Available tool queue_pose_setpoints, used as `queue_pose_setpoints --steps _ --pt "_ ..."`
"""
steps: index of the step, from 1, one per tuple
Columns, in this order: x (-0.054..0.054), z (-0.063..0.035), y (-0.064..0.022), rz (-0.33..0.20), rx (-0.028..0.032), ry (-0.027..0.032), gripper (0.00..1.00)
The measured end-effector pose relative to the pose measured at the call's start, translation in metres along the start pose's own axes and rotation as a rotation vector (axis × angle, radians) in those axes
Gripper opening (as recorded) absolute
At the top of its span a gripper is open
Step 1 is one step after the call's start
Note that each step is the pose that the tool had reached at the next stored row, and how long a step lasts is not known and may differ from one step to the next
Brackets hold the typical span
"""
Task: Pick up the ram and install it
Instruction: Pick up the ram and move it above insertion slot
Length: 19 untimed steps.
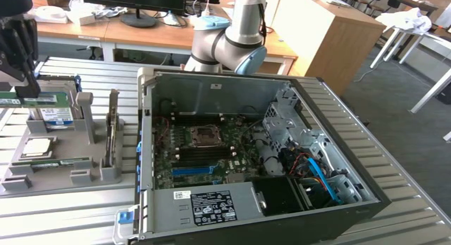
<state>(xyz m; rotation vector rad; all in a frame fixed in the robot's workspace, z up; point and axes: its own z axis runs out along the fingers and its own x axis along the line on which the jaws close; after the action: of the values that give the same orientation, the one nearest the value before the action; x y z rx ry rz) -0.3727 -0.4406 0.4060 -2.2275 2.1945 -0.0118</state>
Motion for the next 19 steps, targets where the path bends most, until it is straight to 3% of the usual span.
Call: queue_pose_setpoints --steps 10,19 --pt "0.0000 -0.0024 -0.0008 0.000 -0.0002 0.0001 0.12" --pt "0.0001 -0.0022 -0.0077 0.000 -0.0001 0.0000 0.12"
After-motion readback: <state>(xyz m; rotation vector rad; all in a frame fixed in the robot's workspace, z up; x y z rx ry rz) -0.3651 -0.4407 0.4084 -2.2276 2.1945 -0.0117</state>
